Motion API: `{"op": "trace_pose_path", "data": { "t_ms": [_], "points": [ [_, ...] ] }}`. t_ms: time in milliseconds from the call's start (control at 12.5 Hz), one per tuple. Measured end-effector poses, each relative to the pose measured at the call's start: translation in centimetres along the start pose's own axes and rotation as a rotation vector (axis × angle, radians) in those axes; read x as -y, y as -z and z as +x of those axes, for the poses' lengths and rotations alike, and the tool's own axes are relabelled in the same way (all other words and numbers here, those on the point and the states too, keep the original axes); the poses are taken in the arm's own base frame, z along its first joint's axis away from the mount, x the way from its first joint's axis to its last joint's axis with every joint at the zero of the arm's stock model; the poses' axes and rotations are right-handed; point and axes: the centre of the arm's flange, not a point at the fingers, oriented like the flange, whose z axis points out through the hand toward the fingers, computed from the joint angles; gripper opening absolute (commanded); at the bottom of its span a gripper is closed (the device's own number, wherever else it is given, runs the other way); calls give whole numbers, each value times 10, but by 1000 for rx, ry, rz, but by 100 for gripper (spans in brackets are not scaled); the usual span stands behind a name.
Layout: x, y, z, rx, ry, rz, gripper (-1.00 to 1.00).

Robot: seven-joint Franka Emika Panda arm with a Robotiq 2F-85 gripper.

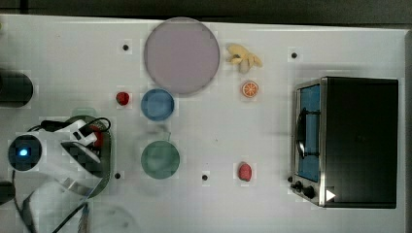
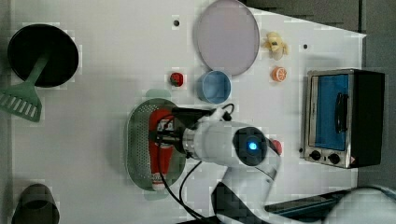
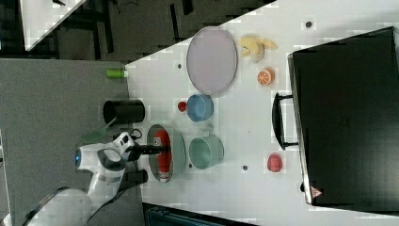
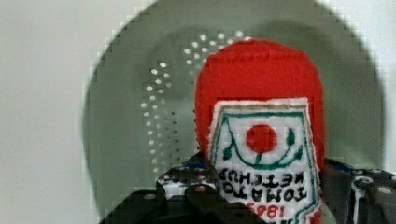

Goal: Pick ketchup from strainer and place it on the table

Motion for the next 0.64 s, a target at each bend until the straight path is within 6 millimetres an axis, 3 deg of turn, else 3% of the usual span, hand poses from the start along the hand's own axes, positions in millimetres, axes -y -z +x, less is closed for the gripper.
{"op": "trace_pose_path", "data": {
  "t_ms": [400,640],
  "points": [
    [15,141,16,-90,-135,50,19],
    [-3,207,44,-112,-90,-5,19]
  ]
}}
